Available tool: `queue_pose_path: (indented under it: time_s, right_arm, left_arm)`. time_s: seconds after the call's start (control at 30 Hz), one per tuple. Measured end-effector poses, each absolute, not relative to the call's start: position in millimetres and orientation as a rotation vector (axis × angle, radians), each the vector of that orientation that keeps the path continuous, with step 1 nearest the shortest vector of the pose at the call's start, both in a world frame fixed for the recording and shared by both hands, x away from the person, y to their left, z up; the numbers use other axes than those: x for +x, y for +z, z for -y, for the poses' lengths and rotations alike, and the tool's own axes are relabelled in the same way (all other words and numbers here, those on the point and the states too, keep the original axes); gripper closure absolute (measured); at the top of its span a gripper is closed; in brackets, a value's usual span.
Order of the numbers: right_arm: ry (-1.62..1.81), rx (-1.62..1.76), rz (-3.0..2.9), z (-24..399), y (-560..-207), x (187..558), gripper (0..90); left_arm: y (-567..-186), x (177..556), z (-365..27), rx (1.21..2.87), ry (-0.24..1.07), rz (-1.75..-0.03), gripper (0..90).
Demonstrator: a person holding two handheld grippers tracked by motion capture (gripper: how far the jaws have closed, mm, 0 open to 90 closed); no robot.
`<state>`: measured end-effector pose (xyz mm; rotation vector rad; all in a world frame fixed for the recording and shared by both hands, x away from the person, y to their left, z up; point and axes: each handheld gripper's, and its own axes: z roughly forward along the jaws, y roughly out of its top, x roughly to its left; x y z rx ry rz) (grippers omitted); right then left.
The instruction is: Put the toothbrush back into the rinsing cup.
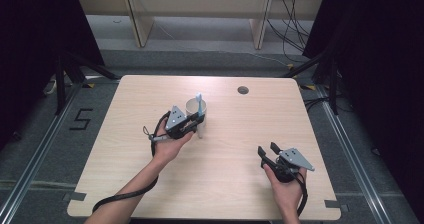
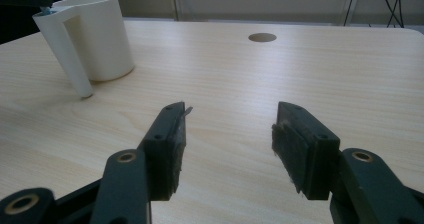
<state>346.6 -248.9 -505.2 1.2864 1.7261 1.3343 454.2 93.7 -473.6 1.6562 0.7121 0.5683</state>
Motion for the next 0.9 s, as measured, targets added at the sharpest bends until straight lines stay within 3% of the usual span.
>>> queue_pose_path:
  time_s: [0.53,0.87,0.9]
  right_arm:
    - [1.324,1.267,-1.72,249.6,-505.8,347.4,47.3]
    - [1.333,1.277,-1.72,249.0,-505.9,347.2,47.2]
    - [1.337,1.28,-1.732,249.3,-506.0,347.2,47.2]
  left_arm:
    - [-477.3,454.6,-94.5,1.663,0.566,-0.724,76.8]
    - [-475.9,452.0,-97.0,1.648,0.556,-0.741,63.7]
    - [-475.6,451.3,-97.8,1.65,0.549,-0.742,58.3]
